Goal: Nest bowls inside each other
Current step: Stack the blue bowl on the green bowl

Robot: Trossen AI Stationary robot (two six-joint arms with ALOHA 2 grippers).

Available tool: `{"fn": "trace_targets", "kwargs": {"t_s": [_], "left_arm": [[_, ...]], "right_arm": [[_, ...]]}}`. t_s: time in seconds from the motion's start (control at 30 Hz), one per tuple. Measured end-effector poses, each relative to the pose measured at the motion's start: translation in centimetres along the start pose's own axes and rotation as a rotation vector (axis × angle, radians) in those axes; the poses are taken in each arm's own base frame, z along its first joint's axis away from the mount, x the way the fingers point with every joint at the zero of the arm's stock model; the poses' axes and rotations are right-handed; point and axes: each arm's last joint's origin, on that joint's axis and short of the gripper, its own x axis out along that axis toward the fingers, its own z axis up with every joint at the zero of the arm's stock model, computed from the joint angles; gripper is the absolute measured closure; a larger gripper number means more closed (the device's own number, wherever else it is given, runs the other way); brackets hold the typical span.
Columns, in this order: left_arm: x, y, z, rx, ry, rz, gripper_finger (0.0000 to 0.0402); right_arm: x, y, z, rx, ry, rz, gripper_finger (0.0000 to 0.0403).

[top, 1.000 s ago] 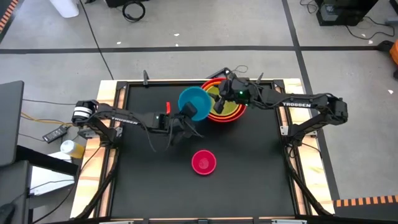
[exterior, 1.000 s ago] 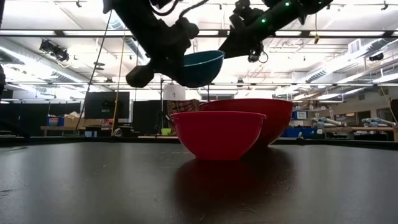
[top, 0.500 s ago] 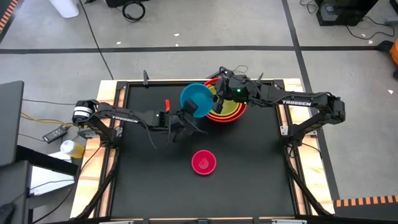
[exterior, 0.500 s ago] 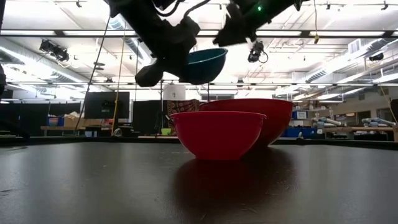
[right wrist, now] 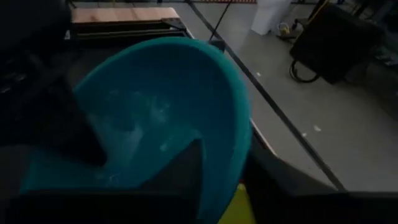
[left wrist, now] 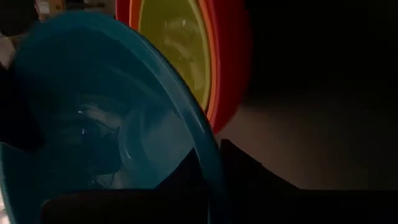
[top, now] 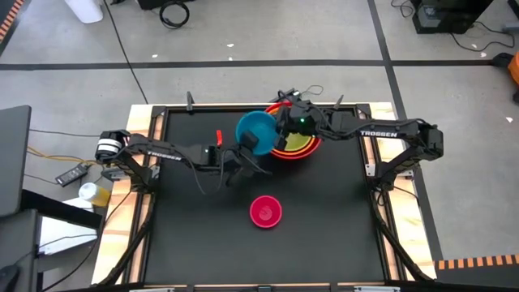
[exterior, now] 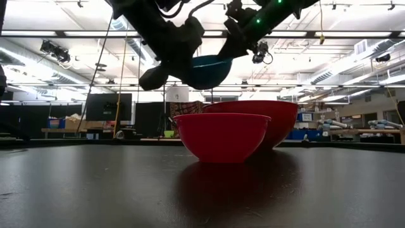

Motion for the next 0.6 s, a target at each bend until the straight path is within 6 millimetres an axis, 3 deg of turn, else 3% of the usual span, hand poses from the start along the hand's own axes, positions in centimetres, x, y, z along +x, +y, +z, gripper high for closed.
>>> {"fn": "trace_targets", "kwargs": {"t_s": [0.1, 0.13, 0.33, 0.43, 0.6], "left_arm": [[0.0, 0.2, 0.3, -0.057, -0.053, 0.005, 0.0368], [0.0, 0.4, 0.5, -0.09, -0.064, 0.018, 0.0364], [-0.8, 1.0, 1.6, -0.198, -0.124, 0.1, 0.0313], [-1.3, 1.0, 2.0, -0.275, -0.128, 0.127, 0.0283], [-2.1, 0.9, 2.3, -0.592, -0.139, 0.11, 0.0242]], "right_arm": [[-0.1, -0.4, 0.3, 0.031, -0.006, -0.003, 0.0369], [-0.2, -0.6, 0.4, 0.036, 0.0, 0.001, 0.0377], [-0.5, -1.0, 0.9, 0.034, 0.034, 0.012, 0.0377], [-1.0, -1.7, 1.3, 0.007, 0.057, -0.077, 0.0377], [-1.9, -4.9, 0.2, -0.063, 0.223, -0.278, 0.0382]]}}
